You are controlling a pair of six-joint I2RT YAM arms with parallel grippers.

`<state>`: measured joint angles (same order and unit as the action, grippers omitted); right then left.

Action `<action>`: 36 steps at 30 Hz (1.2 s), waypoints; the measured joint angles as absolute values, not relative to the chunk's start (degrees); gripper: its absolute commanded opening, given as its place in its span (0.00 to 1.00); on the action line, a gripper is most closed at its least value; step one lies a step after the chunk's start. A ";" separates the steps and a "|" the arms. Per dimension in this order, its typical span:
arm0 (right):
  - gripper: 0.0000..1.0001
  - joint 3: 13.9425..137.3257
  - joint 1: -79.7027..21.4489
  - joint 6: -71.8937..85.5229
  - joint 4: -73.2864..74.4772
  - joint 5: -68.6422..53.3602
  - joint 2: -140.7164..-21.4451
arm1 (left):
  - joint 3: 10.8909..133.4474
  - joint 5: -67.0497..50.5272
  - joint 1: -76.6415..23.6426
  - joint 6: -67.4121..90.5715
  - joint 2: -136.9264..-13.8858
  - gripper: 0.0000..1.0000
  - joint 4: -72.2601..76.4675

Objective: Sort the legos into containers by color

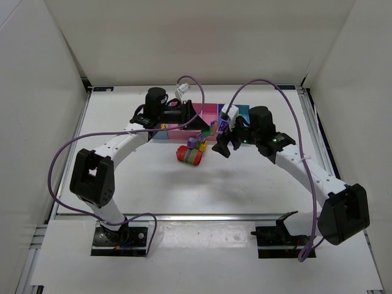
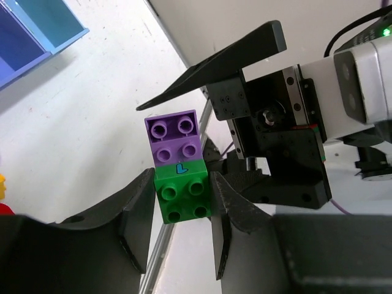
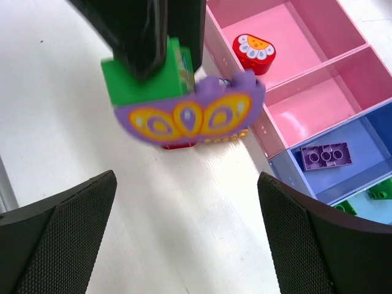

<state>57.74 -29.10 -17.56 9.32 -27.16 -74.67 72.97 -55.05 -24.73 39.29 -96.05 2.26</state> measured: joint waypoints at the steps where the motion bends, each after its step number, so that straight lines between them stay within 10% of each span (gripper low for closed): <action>1: 0.98 57.58 -28.77 -17.30 9.30 -27.27 -74.30 | 72.60 -55.57 -24.27 40.07 -95.98 0.10 3.18; 23: 0.91 57.49 -10.61 12.80 9.06 -50.74 -79.66 | 62.02 -58.43 -19.62 39.11 -89.14 0.10 4.73; 36: 0.88 60.88 -17.54 37.74 -13.76 -59.88 -88.40 | 61.32 -60.64 -19.66 37.30 -88.01 0.10 5.65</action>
